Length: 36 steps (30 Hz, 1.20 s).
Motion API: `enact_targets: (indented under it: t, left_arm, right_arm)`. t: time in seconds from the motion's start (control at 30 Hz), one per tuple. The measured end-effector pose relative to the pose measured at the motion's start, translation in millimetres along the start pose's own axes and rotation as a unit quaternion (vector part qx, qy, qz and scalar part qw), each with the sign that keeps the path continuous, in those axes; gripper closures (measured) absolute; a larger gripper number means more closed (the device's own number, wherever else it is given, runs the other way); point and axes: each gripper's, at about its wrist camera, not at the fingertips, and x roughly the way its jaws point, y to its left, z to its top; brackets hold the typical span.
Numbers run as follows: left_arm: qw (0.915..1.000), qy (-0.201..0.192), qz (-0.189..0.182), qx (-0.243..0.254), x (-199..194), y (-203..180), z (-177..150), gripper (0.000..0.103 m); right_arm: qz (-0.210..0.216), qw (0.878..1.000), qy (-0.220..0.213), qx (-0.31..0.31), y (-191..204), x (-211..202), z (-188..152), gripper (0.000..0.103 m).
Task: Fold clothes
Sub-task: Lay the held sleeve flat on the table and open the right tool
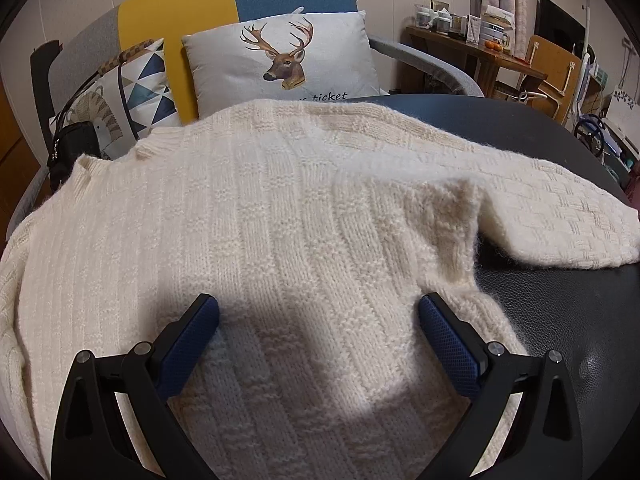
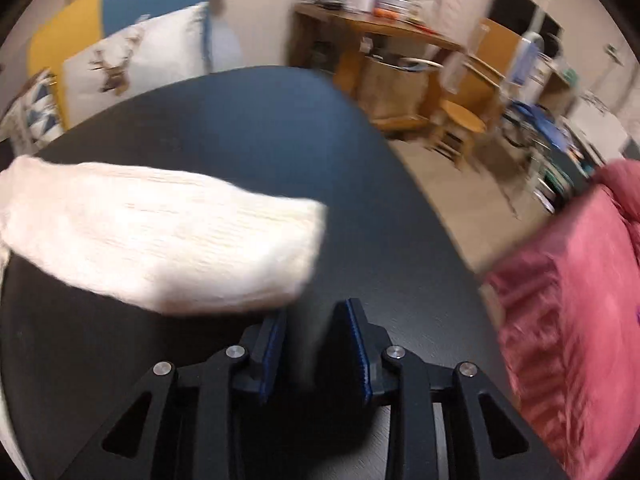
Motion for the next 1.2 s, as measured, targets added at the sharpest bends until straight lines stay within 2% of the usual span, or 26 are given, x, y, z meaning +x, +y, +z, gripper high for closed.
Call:
enact_targets:
  t: [0.07, 0.13, 0.2, 0.33, 0.43, 0.57, 0.67, 0.83, 0.93, 1.03, 1.13, 1.2]
  left_arm:
    - [1.0, 0.0, 0.001, 0.0, -0.3, -0.3, 0.0, 0.001]
    - [1.0, 0.0, 0.001, 0.0, -0.3, -0.7, 0.1, 0.001]
    - [1.0, 0.0, 0.001, 0.0, -0.3, -0.7, 0.2, 0.001]
    - [1.0, 0.0, 0.001, -0.001, 0.1, -0.2, 0.4, 0.001]
    - [1.0, 0.001, 0.0, -0.001, 0.3, 0.2, 1.0, 0.001]
    - [1.0, 0.0, -0.001, -0.002, -0.1, 1.7, 0.9, 0.001]
    - [1.0, 0.001, -0.003, -0.003, -0.5, 2.0, 0.9, 0.001]
    - [1.0, 0.0, -0.004, -0.004, 0.0, 1.4, 1.1, 0.001]
    - [1.0, 0.0, -0.004, -0.005, 0.0, 0.7, 1.5, 0.001]
    - [1.0, 0.0, -0.004, -0.006, 0.3, 0.0, 1.9, 0.001]
    - [1.0, 0.001, -0.004, -0.007, 0.2, -0.1, 2.0, 0.001]
    - [1.0, 0.001, -0.005, -0.007, 0.0, 0.3, 1.8, 0.001]
  right_arm:
    - [0.01, 0.999, -0.033, -0.009, 9.8, -18.9, 9.6, 0.073]
    - [0.037, 0.996, -0.073, -0.045, 37.3, -36.7, 18.8, 0.073]
    - [0.07, 0.99, -0.084, -0.088, 74.1, -42.4, 28.7, 0.073]
    - [0.104, 0.987, -0.043, -0.116, 131.6, -18.9, 38.3, 0.073]
    - [0.094, 0.989, 0.005, -0.117, 157.5, 6.8, 36.6, 0.074]
    - [0.057, 0.989, -0.024, -0.133, 161.0, 20.4, 45.0, 0.074]
    - [0.044, 0.993, -0.03, -0.108, 149.9, 30.7, 63.9, 0.074]
    - [0.043, 0.995, -0.023, -0.087, 138.3, 40.9, 77.0, 0.073]
    - [0.031, 0.998, -0.014, -0.06, 139.4, 26.8, 82.5, 0.073]
    - [0.096, 0.992, -0.068, -0.049, 159.9, -0.6, 80.0, 0.073]
    - [0.105, 0.986, -0.059, -0.119, 208.9, -3.0, 71.5, 0.073]
    - [0.107, 0.986, -0.033, -0.125, 229.8, 13.2, 68.7, 0.073]
